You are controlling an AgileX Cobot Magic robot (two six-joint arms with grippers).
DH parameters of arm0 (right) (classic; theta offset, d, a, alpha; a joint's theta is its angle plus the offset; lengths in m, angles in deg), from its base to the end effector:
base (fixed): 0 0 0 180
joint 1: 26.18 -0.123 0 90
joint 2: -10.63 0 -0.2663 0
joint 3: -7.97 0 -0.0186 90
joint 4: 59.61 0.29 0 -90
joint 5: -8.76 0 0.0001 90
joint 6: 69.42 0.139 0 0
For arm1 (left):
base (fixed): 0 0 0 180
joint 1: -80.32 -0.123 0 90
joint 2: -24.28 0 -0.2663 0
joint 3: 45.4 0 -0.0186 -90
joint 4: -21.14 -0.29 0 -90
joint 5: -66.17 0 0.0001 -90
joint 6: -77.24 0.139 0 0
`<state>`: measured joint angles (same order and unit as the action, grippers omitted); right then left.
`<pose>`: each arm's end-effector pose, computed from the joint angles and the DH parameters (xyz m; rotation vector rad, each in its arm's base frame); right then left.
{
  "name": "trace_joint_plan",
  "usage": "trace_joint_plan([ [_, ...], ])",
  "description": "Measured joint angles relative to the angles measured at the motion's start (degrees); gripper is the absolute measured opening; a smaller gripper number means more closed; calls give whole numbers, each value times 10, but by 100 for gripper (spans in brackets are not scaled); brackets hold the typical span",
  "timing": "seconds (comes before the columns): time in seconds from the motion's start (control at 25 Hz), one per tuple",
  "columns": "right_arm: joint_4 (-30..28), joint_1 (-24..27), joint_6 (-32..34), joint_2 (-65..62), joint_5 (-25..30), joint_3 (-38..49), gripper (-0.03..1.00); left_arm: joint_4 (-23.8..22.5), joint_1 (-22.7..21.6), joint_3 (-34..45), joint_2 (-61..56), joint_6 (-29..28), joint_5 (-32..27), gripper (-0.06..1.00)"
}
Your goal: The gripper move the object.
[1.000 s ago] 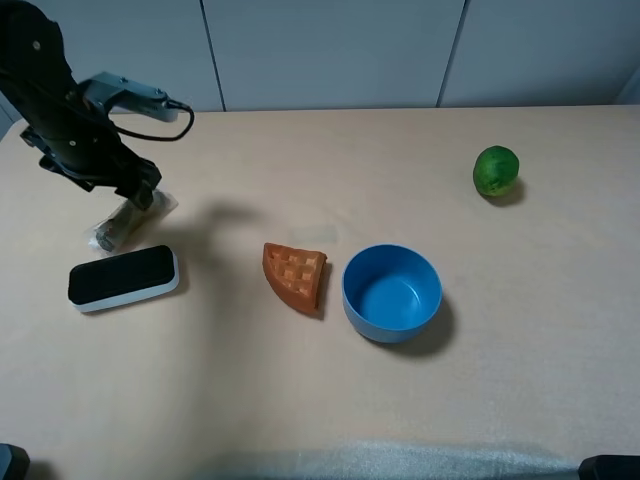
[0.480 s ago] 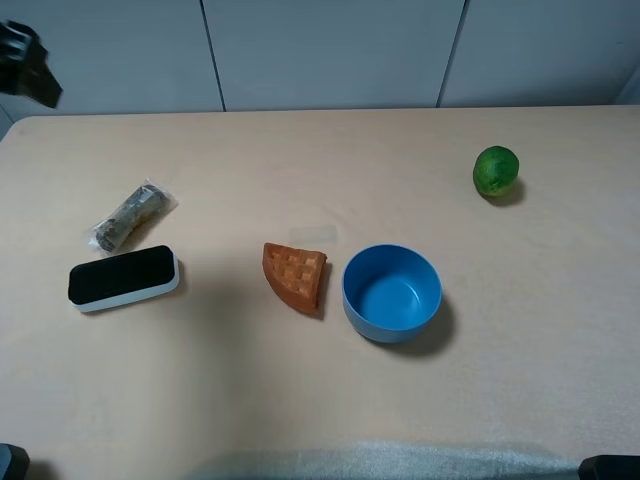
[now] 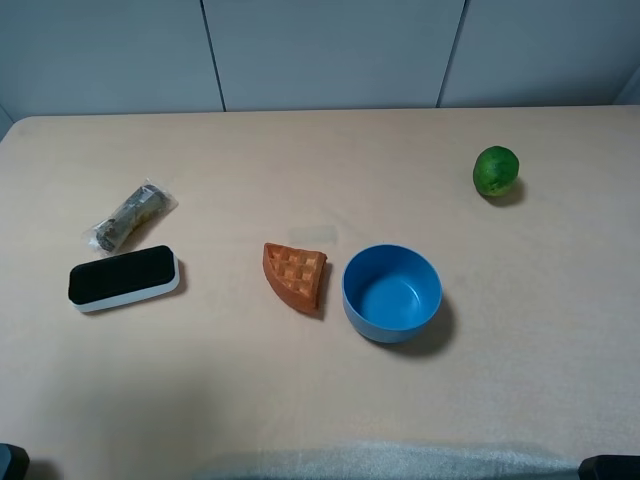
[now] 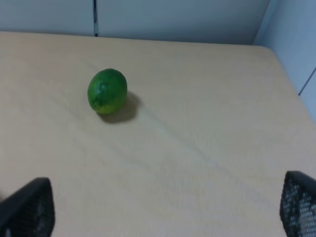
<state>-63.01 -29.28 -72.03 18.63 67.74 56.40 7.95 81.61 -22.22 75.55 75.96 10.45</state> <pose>0.0933 -0.0020 0.2764 -0.0987 2.0111 -0.0652 0.2137 0.0214 0.3396 0.0470 2.2572 0.2603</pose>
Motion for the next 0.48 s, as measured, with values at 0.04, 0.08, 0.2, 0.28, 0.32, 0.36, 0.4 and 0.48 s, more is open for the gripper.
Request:
trace_joint_plan([
  [0.04,0,0,0,0,0,0,69,0,-1,10,-21,0,-6,83],
  [0.08,0,0,0,0,0,0,69,1,-1,23,-38,0,-12,83],
  [0.2,0,0,0,0,0,0,69,17,-1,59,-102,0,-22,83],
  [0.28,0,0,0,0,0,0,69,32,-1,83,-143,0,-25,83],
  [0.32,0,0,0,0,0,0,69,38,-1,92,-165,0,-27,83],
  [0.36,0,0,0,0,0,0,69,42,-1,103,-183,0,-33,83],
  [0.4,0,0,0,0,0,0,69,46,-1,113,-204,0,-40,83],
  [0.48,0,0,0,0,0,0,69,49,-1,130,-246,0,-53,83],
])
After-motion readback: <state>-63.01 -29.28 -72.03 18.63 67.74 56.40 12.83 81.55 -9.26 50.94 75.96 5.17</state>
